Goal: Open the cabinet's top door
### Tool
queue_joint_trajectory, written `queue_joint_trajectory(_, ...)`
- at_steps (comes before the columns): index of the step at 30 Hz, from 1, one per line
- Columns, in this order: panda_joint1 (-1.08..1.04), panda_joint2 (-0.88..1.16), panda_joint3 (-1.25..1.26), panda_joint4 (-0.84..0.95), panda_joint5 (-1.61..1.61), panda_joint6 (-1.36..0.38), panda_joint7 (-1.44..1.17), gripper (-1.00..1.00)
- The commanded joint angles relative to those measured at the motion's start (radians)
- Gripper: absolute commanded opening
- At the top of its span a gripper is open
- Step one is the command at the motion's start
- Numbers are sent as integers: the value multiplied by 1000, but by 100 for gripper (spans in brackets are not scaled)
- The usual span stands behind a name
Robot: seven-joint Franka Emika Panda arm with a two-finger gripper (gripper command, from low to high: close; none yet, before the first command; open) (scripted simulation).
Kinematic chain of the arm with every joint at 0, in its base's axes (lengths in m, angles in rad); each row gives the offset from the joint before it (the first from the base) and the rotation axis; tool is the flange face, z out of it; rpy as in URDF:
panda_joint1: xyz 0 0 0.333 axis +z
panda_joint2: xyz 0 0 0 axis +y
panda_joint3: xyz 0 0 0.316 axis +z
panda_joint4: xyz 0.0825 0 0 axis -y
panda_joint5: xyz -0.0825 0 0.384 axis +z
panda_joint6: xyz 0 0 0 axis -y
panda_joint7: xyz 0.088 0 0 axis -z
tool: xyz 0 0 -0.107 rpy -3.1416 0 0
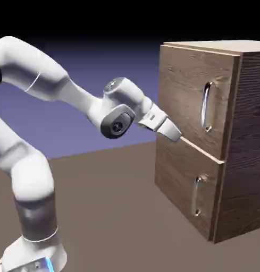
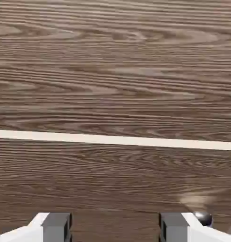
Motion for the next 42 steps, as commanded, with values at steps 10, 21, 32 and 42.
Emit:
queue_joint_trajectory(10,125,-66,-150,52,-435,-24,324,0)
queue_joint_trajectory(21,262,-138,-315,110,-914,-51,681,0)
queue_joint_trajectory(32,399,-210,-479,167,-1392,-78,1038,0)
queue_joint_trajectory(42,524,-276,-629,220,-1827,-102,1363,0)
